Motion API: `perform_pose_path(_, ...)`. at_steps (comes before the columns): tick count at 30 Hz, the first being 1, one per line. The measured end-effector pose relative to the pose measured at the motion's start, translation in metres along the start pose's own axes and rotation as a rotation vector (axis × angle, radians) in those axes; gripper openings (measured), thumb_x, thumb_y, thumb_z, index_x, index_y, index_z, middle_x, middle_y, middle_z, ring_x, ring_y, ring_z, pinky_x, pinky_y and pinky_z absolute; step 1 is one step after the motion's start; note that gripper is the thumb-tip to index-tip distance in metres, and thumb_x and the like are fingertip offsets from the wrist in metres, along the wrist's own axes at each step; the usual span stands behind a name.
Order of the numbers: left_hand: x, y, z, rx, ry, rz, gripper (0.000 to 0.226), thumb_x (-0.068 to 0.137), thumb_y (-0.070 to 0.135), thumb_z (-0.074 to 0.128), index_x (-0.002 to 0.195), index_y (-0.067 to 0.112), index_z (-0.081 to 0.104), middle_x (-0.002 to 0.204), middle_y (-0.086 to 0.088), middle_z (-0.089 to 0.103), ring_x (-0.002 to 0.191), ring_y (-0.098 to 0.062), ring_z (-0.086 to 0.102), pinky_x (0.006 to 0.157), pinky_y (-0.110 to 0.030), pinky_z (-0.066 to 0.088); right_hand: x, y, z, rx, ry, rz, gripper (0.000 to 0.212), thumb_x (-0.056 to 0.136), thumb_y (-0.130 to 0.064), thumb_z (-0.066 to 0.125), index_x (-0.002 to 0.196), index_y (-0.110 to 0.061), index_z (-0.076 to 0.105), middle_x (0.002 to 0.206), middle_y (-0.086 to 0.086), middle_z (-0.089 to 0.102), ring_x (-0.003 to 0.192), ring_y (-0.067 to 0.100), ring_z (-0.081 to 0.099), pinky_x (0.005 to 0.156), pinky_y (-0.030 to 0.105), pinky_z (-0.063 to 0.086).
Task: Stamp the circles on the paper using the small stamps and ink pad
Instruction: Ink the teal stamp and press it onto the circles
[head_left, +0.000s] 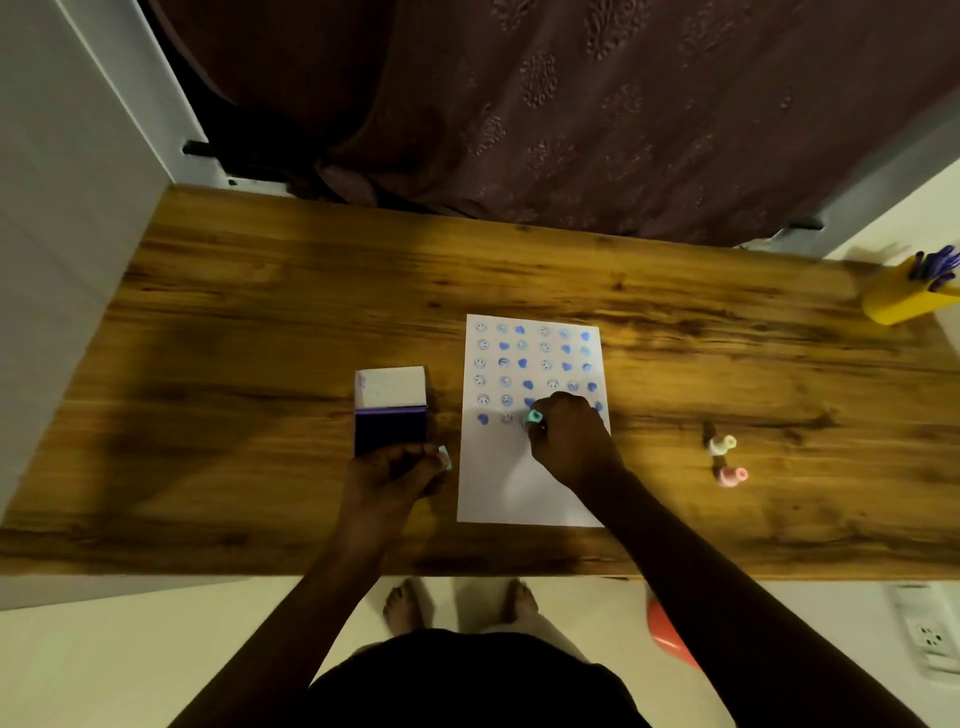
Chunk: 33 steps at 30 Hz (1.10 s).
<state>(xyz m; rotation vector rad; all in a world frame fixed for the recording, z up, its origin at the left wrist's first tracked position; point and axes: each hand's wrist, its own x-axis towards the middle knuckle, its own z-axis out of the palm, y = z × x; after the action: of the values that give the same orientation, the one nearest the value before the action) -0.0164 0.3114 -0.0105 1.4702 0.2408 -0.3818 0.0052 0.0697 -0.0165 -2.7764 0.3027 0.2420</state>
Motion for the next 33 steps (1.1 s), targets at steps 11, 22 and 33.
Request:
perform_pose_path(11,0.006,0.007,0.011,0.007,0.012,0.009,0.01,0.09,0.007,0.076,0.088,0.016,0.077,0.09,0.001,0.081,0.088,-0.019,0.079,0.081,-0.041,0.065,0.001,-0.004,0.003,0.007,0.02,0.045,0.037,0.094,-0.027,0.072,0.126,-0.009,0.068,0.124,0.01,0.071,0.113,0.027,0.069,0.097,0.035,0.056)
perform_pose_path(22,0.001,0.012,0.033,0.027,-0.06,0.005,0.006,0.089,0.005,0.077,0.087,0.01,0.08,0.088,-0.004,0.082,0.083,-0.025,0.08,0.077,-0.034,0.066,-0.002,0.03,-0.052,0.69,0.063,0.25,0.026,0.083,-0.034,0.083,0.085,-0.008,0.079,0.082,0.005,0.078,0.075,0.015,0.071,0.069,0.032,0.06)
perform_pose_path(33,-0.021,0.011,0.11,0.027,-0.321,-0.09,0.023,0.088,0.0,0.077,0.093,0.022,0.08,0.097,-0.007,0.082,0.087,-0.028,0.08,0.072,-0.028,0.064,-0.104,0.073,-0.055,1.421,-0.105,0.327,0.027,0.078,-0.025,0.084,0.102,-0.012,0.081,0.094,0.015,0.078,0.08,0.022,0.074,0.072,0.027,0.058)
